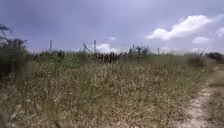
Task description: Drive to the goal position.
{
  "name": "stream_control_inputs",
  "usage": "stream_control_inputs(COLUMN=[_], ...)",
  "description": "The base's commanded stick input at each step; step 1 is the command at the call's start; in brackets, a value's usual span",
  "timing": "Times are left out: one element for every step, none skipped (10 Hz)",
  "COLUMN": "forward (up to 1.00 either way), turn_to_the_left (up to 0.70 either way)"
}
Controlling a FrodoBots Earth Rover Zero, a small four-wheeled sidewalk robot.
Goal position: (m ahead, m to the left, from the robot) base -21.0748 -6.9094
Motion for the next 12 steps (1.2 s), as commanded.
stream_control_inputs(forward=[0.0,0.0,0.0,-0.59,-0.7,-0.7,-0.7,-0.7,-0.7,-0.7,-0.7,-0.7], turn_to_the_left=[0.0,0.0,0.0,0.0,-0.12,-0.27,-0.27,-0.27,-0.27,-0.27,-0.27,-0.27])
